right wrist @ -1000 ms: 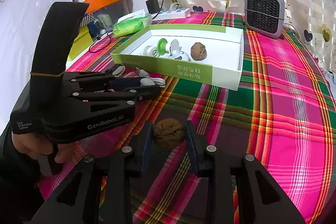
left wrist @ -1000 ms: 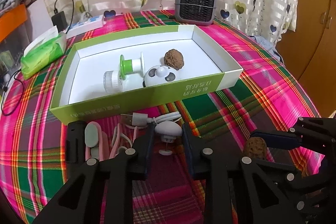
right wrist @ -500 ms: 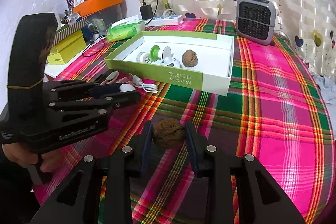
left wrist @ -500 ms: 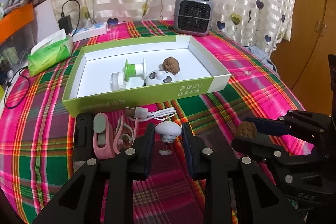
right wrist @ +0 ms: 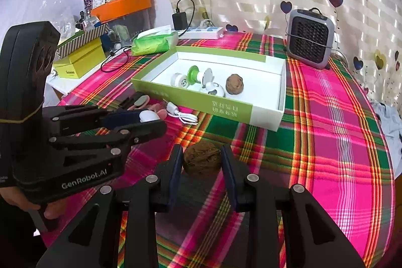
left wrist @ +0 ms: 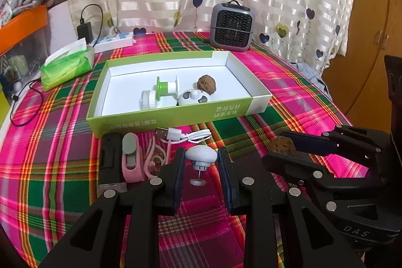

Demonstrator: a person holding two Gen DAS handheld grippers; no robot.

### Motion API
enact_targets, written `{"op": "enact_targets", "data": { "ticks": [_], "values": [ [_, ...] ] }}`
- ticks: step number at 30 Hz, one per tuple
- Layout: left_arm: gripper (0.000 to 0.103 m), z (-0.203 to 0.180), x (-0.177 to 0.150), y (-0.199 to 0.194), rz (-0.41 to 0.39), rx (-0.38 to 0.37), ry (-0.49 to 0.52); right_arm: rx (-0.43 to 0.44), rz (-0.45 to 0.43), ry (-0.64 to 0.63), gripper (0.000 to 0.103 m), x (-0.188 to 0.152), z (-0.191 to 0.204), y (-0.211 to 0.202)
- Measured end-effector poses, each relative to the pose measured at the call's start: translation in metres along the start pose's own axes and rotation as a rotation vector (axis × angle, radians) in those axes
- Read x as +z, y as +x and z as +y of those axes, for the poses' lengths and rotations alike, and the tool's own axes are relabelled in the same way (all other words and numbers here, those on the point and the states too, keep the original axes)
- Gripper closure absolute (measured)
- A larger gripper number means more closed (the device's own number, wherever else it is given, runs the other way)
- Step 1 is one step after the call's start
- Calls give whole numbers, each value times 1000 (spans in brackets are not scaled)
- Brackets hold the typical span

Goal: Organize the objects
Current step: 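Carry walnut into the box with right gripper while left gripper holds white round cap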

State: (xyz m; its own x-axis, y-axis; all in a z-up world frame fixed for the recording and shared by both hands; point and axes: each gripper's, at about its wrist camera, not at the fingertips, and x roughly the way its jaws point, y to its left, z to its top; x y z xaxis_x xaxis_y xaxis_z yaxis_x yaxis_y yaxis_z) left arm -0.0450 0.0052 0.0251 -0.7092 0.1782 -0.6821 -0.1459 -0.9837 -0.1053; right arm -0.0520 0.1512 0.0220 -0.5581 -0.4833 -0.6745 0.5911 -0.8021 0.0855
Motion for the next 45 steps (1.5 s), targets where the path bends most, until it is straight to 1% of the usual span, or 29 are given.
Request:
{"op": "enact_targets", "data": {
  "ticks": [23,45],
  "values": [
    [79,1,1,-15,-33,30,7,-9,-25,-40,71,16,14,-3],
    [79,8,22,-22,-63,63,29,-11,-59,-84,71,39,16,-5]
  ]
}}
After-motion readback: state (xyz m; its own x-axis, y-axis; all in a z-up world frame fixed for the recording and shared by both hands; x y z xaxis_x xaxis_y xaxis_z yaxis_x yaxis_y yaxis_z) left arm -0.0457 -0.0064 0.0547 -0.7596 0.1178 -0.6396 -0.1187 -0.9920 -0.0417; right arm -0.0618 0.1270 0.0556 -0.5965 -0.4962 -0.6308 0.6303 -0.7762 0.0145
